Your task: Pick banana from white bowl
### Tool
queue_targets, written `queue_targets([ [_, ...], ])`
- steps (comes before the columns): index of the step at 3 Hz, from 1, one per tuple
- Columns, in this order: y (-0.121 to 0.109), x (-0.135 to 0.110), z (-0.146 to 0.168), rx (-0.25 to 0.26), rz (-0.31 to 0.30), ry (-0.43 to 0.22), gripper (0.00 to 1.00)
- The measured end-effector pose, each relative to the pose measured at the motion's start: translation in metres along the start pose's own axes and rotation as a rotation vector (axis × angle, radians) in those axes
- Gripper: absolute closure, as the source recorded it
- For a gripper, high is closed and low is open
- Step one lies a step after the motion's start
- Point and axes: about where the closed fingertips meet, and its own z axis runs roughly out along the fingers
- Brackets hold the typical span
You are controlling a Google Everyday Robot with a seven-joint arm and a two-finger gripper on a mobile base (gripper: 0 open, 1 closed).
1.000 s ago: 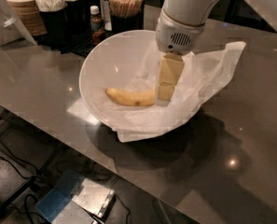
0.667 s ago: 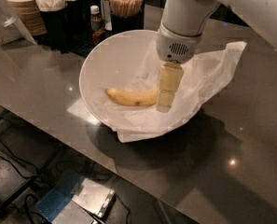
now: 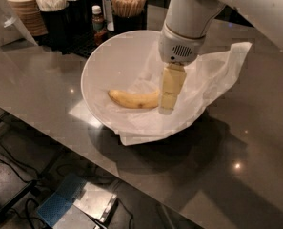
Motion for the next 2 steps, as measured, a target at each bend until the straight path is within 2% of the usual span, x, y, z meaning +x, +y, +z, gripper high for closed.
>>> queue_targets([
  [1, 0.0012, -0.0135, 0.0034, -0.011, -0.092, -0.026, 0.0],
  [2, 0.0012, -0.0135, 0.0034, -0.011, -0.092, -0.026, 0.0],
])
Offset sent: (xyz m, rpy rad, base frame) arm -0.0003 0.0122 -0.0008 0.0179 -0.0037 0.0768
